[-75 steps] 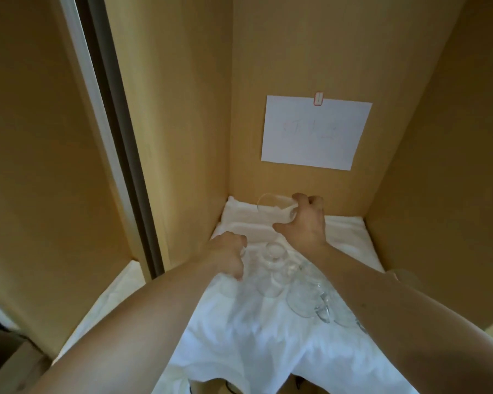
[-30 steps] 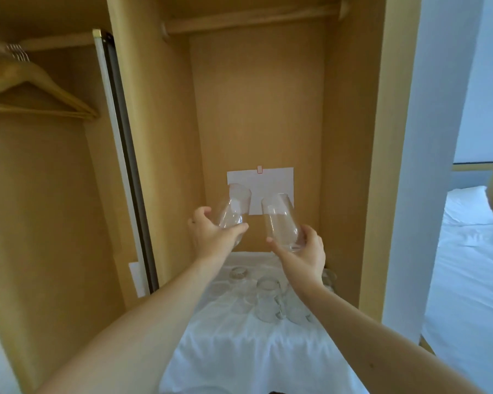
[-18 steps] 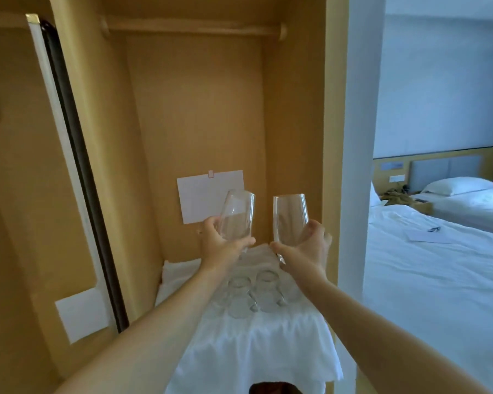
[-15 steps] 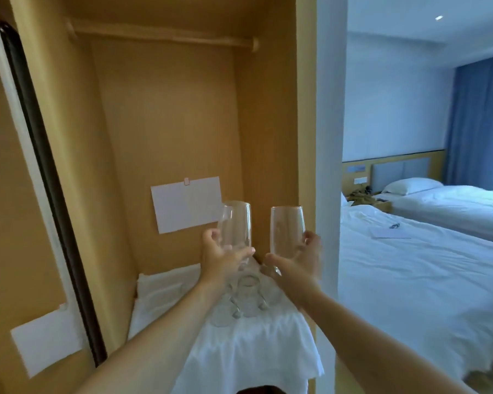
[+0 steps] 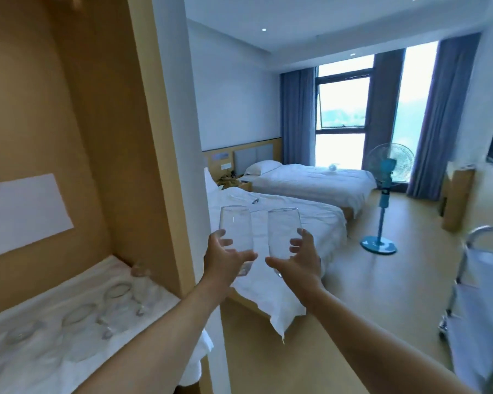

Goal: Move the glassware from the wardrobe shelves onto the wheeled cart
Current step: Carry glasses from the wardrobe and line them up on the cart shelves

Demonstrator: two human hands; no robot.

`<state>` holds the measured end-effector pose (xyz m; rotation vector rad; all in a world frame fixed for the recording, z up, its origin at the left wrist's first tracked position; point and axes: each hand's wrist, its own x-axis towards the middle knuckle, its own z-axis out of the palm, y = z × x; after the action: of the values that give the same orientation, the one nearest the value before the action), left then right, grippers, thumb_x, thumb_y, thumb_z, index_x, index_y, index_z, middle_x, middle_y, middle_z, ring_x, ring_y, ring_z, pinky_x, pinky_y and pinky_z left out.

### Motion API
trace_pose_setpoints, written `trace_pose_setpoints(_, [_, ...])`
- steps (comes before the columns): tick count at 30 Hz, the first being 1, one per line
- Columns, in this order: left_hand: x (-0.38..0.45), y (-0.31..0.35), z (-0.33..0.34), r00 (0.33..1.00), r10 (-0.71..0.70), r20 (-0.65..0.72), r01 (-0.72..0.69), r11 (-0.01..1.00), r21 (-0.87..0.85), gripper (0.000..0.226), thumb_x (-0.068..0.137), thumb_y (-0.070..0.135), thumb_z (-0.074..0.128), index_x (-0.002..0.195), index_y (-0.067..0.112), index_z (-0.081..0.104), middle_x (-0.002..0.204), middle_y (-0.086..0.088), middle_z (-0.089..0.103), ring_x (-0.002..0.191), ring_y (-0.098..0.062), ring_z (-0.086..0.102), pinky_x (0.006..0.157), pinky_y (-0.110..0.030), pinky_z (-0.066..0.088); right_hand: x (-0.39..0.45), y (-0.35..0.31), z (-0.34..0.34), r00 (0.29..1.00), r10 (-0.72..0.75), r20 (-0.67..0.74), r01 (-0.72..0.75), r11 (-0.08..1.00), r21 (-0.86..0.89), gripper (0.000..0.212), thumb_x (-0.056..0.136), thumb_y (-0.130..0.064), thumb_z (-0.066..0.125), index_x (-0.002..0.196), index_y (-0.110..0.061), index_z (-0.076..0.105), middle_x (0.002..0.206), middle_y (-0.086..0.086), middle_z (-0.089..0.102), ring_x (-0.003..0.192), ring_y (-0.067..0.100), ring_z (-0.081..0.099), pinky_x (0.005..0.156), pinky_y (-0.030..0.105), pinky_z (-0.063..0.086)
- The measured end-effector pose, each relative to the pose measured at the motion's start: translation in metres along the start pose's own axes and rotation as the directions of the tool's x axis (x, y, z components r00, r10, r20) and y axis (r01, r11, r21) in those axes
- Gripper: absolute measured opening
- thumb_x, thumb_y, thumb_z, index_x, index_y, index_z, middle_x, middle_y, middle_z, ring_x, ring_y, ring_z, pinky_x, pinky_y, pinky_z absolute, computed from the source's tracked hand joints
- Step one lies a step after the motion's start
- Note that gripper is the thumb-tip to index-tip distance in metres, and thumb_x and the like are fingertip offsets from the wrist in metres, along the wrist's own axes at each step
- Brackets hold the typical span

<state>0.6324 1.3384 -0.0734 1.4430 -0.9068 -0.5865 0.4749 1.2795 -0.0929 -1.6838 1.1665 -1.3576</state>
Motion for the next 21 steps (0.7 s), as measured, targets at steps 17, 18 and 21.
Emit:
trace_pose_setpoints(17, [0.111,0.005,0.297,0.947,0.027,0.321,-0.015,0.999,-0.038,0.092,0.067,0.032,0.095,0.138,0.024,0.037,0.125,0.001,0.054,0.095,-0.004,0.057,0.075,-0.025,0.047,0.173,0.143,-0.171,0.954,0.111,-0.278,-0.131,0.99,-0.055,0.1,0.061,-0.029,0.098,0.141,-0.018,0.038,0.121,0.002,0.057,0.107,0.018,0.058,0.096,0.035,0.052])
trace_pose_setpoints(18, [0.116,0.006,0.313,0.945,0.026,0.327,-0.015,0.999,-0.038,0.092,0.067,0.032,0.094,0.138,0.024,0.037,0.125,0.001,0.054,0.094,-0.003,0.056,0.073,-0.023,0.046,0.183,0.149,-0.179,0.952,0.114,-0.283,-0.137,0.989,-0.06,0.1,0.061,-0.029,0.097,0.141,-0.018,0.038,0.121,0.002,0.057,0.107,0.018,0.057,0.096,0.035,0.052])
trace_pose_setpoints(21, [0.13,0.007,0.354,0.941,0.033,0.336,-0.02,0.999,-0.043,0.091,0.068,0.035,0.093,0.139,0.023,0.036,0.125,0.001,0.055,0.095,-0.007,0.058,0.069,-0.018,0.043,0.21,0.166,-0.202,0.946,0.107,-0.307,-0.137,0.988,-0.077,0.099,0.062,-0.032,0.097,0.14,-0.02,0.037,0.121,0.001,0.056,0.108,0.018,0.057,0.098,0.038,0.052])
